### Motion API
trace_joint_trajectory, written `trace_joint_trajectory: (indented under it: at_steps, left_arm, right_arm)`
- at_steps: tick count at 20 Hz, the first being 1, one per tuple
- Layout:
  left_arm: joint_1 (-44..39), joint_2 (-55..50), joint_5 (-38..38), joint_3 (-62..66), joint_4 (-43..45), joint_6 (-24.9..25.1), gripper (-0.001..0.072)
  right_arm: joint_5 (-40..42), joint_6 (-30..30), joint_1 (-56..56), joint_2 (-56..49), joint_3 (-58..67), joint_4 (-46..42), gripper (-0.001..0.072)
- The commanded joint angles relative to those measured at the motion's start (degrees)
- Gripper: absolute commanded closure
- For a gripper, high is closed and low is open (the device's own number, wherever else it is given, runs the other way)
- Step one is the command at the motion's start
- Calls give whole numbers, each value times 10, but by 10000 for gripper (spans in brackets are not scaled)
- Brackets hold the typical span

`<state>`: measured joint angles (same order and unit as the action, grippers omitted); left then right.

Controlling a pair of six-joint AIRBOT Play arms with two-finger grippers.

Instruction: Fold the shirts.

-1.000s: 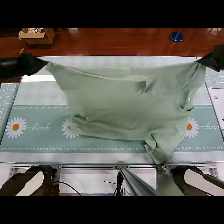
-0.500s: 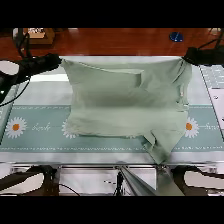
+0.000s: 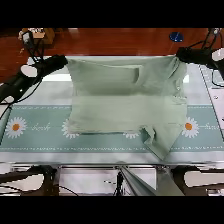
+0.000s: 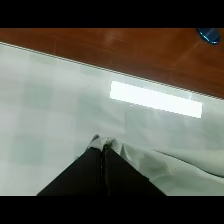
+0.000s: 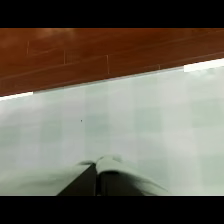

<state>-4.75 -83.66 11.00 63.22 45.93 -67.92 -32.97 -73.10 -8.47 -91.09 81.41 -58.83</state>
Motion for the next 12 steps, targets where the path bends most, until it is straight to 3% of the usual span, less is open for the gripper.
trace_joint_trajectory:
  at_steps: [1,8,10,12]
  left_arm:
    - [-24,-36,-35,0,1,0,684]
    - [3,-67,-35,0,1,0,684]
    - [16,-55,5,9,2,5,684]
    - [23,-43,97,31,2,53,685]
  right_arm:
    - [2,-1,11,-28,0,-3,686]
    - [-35,-7,-3,-35,0,-64,686]
    - [-84,-45,-22,-32,2,-60,686]
    - [-157,-53,-35,-21,3,-63,686]
